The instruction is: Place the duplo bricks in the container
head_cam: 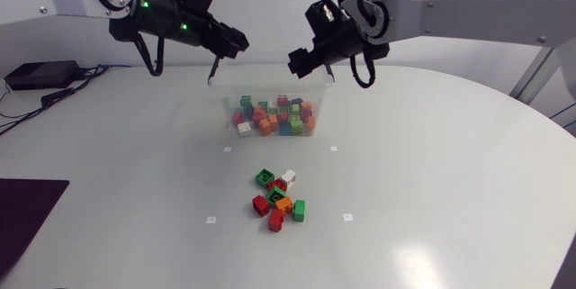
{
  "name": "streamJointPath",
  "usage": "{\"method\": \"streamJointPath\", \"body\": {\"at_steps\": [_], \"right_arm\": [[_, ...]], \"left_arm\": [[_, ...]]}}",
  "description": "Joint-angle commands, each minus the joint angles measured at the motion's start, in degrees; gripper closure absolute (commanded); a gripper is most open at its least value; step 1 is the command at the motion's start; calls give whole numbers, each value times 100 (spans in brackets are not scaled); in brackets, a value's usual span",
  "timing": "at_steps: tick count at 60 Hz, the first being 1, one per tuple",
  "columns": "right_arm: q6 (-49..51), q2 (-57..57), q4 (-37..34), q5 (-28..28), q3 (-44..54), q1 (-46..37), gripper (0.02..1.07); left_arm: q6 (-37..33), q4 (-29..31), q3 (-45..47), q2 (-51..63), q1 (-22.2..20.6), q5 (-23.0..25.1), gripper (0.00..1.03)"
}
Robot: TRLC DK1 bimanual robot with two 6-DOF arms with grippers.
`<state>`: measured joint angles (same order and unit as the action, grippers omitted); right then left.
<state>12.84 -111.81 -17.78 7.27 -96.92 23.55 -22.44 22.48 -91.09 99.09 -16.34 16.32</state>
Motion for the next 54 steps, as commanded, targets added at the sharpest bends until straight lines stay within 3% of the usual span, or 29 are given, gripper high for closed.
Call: {"method": "streamJointPath", "body": {"at_steps": [1, 35, 44, 51, 54], "right_arm": [[-10, 458, -15, -32, 420, 53, 17], [403, 2295, 11, 12, 3083, 519, 17], [606, 2392, 11, 20, 3646, 765, 17], [931, 2401, 11, 29, 4041, 941, 17], [1063, 2418, 3, 55, 4155, 994, 17]], "left_arm": [[213, 20, -278, 366, 87, 73, 72], [503, 55, -1447, 1684, 113, 73, 71], [495, 204, -1640, 1842, 87, 56, 52], [424, 345, -1746, 1886, 105, 56, 17], [380, 389, -1728, 1877, 105, 56, 10]]}}
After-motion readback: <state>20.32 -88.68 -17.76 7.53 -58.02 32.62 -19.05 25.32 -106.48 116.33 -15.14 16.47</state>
